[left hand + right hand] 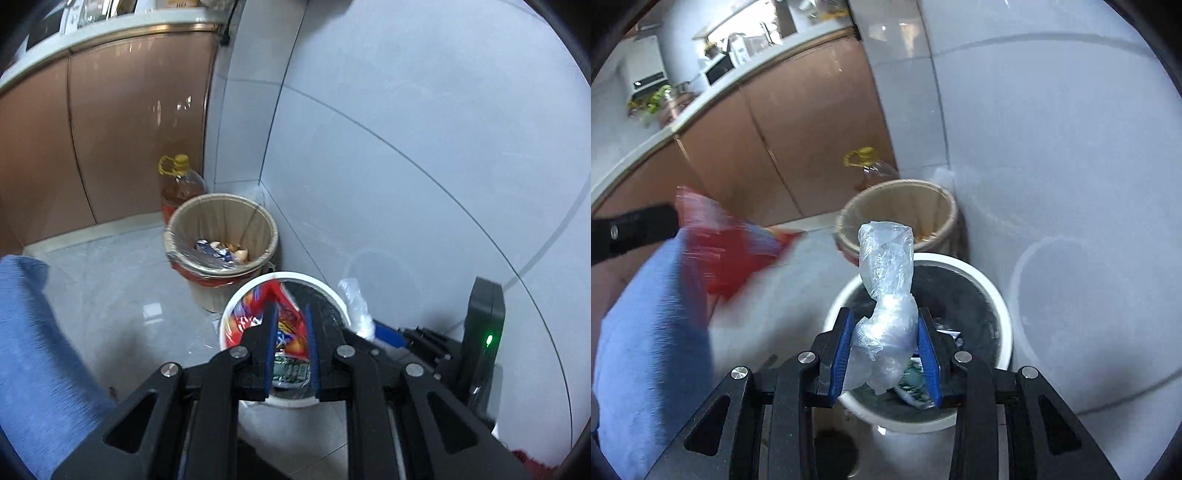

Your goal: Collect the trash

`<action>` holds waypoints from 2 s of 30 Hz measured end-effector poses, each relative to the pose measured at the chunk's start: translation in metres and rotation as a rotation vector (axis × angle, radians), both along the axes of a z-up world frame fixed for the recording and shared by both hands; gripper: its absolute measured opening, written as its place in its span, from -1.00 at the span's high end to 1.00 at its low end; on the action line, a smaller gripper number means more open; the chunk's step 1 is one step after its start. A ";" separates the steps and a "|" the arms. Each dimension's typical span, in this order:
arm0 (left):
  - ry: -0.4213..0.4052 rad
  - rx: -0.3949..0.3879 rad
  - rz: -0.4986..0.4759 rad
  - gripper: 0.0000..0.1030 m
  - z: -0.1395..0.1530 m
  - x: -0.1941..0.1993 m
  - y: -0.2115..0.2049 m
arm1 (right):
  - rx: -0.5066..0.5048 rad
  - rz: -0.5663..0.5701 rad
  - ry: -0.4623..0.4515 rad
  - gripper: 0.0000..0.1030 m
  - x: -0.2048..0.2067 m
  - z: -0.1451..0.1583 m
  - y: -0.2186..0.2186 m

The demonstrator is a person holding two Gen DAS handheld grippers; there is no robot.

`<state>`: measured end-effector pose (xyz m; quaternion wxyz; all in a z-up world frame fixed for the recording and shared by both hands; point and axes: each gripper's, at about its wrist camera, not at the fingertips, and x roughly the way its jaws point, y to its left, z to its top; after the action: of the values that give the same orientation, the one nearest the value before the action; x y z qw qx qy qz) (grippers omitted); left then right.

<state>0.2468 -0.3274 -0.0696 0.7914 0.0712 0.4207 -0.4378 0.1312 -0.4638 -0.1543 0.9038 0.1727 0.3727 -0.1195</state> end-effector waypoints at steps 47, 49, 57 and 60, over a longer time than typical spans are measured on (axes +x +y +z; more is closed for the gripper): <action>-0.349 0.079 0.569 -0.12 0.064 -0.133 0.270 | -0.250 0.252 -0.251 -1.00 -0.087 0.130 0.194; -0.377 0.083 0.598 -0.17 0.067 -0.142 0.277 | -0.254 0.266 -0.262 -1.00 -0.091 0.135 0.202; -0.449 0.091 0.680 -0.29 0.076 -0.163 0.293 | -0.267 0.272 -0.287 -1.00 -0.104 0.143 0.215; -0.472 0.087 0.699 -0.30 0.080 -0.168 0.294 | -0.274 0.265 -0.290 -1.00 -0.109 0.145 0.215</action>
<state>0.0784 -0.0337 0.0106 0.9631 0.0557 0.2449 -0.0966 0.0220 -0.2489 -0.0092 0.9707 0.0136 0.2386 -0.0234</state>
